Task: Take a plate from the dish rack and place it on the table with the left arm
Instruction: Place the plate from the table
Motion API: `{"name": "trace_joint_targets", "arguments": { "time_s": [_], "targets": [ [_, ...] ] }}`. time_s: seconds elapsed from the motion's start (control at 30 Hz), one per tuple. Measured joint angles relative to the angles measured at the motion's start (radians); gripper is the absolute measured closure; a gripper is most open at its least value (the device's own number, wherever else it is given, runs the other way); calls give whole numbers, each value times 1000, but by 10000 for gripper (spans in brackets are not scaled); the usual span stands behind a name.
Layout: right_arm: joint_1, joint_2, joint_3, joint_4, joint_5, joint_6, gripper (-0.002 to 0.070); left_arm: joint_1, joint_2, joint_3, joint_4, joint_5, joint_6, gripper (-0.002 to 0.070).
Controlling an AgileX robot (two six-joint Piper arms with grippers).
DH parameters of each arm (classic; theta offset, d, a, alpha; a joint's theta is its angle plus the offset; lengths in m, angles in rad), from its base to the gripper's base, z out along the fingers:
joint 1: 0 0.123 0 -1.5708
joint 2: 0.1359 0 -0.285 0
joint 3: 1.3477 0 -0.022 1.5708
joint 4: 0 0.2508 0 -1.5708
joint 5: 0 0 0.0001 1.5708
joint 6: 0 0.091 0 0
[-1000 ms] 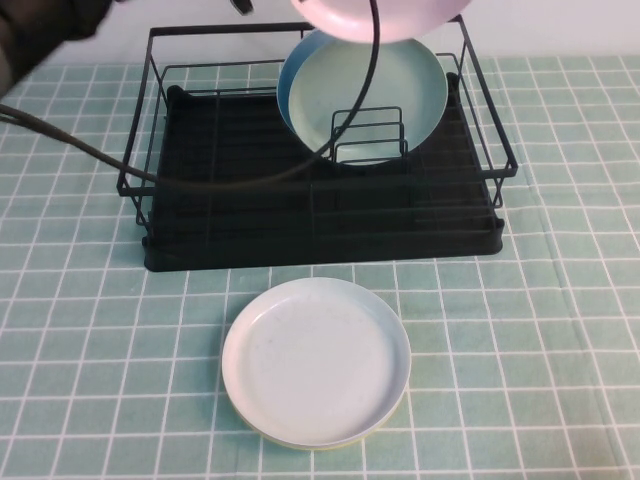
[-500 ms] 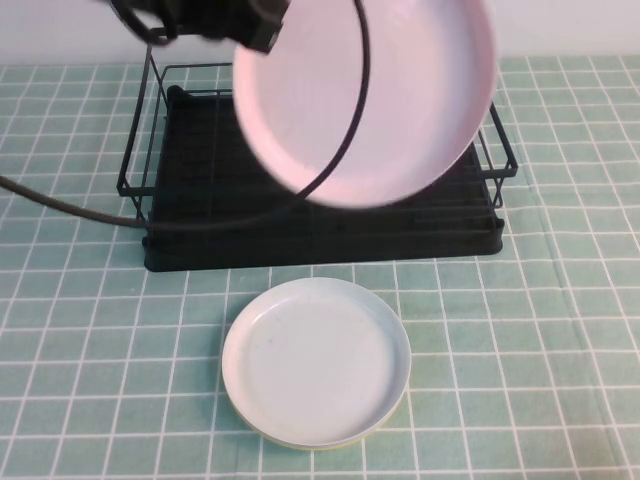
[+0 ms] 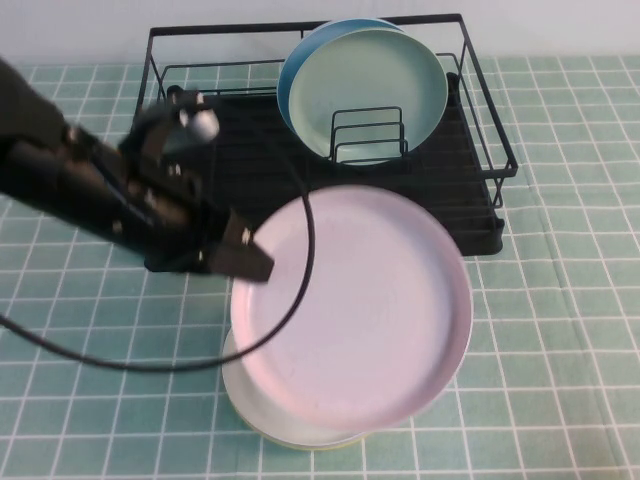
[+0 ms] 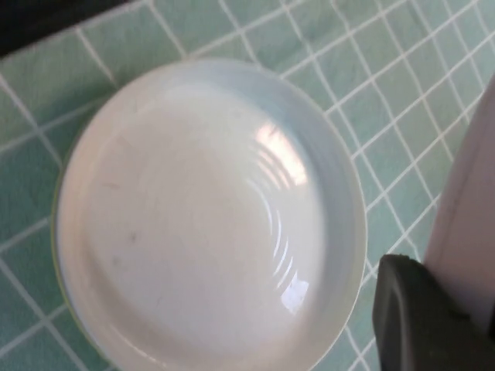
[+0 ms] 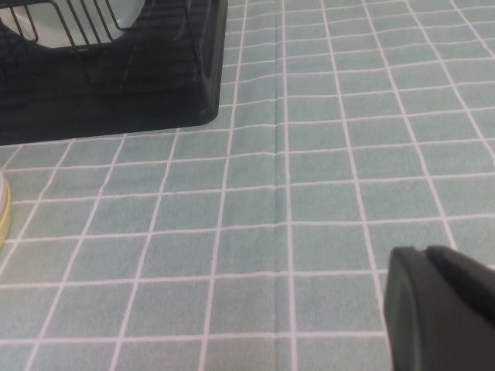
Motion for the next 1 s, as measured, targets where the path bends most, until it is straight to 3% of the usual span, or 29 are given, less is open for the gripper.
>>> {"name": "trace_joint_targets", "arguments": {
  "time_s": [0.37, 0.7, 0.83, 1.0],
  "targets": [
    [0, 0, 0, 0, 0, 0, 694, 0, 14, 243, -32, -307, 50, 655],
    [0, 0, 0, 0, 0, 0, 694, 0, 119, 253, -41, -369, 98, 645],
    [0, 0, 0, 0, 0, 0, 694, 0, 128, 253, -28, -371, 115, 566],
    [0, 0, 0, 0, 0, 0, 694, 0, 128, 253, 0, -378, 119, 356]
  ]
}}
